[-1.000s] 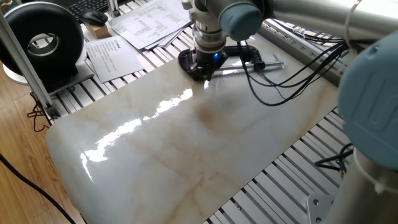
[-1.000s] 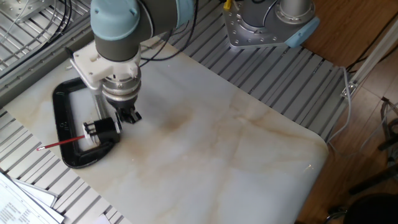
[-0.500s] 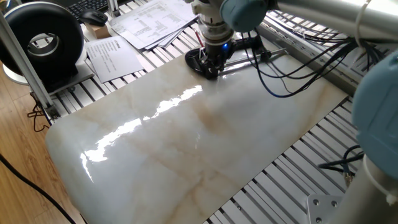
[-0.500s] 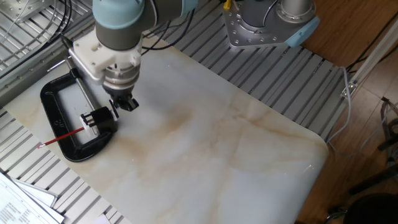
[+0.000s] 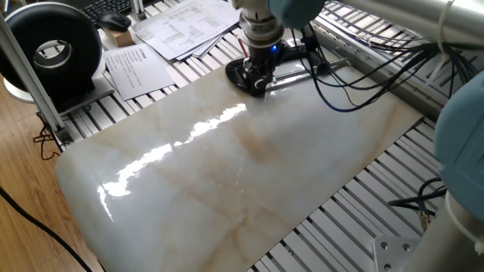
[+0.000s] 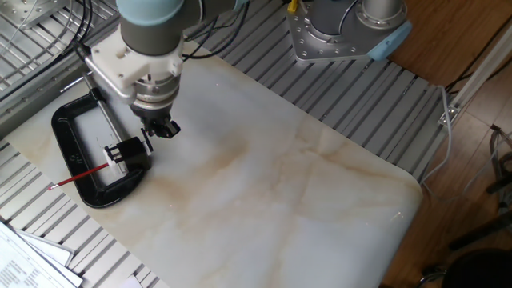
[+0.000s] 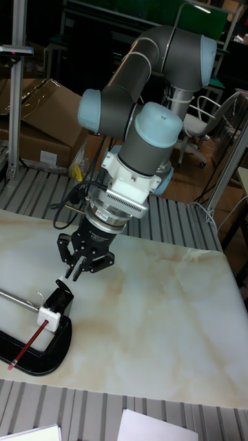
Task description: Sharpen the pencil with a pencil sharpener
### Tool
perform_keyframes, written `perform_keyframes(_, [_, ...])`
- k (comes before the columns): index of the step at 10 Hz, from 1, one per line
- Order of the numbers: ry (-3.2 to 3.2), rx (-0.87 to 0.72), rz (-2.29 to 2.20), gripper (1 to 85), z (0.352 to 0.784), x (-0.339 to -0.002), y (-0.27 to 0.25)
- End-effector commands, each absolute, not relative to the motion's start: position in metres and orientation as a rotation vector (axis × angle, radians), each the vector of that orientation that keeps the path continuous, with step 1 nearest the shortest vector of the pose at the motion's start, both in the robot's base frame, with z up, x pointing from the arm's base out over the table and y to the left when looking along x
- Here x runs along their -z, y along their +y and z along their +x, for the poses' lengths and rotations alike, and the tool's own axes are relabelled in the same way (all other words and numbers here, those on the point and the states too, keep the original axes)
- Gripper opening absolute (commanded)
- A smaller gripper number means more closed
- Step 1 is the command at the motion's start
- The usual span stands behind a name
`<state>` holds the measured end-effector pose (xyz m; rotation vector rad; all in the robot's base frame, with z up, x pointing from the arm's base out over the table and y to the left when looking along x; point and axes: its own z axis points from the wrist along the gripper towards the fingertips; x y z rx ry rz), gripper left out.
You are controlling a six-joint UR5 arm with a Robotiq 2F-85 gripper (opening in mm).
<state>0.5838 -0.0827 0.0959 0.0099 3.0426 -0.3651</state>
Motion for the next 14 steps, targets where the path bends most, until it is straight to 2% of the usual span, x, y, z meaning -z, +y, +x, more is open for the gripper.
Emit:
perform_keyframes(1, [3.006,0.285,-0.200,70.0,0.593,-0.107,-0.083])
perform_keyframes(2, [2.990,0.253,-0.200,74.0,0.593,-0.104,-0.084])
perform_keyframes(5, [2.994,0.200,-0.159,68.3,0.577,-0.092,-0.097])
perform_keyframes(8, [3.019,0.177,-0.089,52.7,0.564,-0.081,-0.101])
perform_keyframes(12, [3.014,0.144,-0.076,50.0,0.551,-0.068,-0.107])
perform_keyframes(14, [3.013,0.134,-0.062,41.7,0.552,-0.065,-0.106])
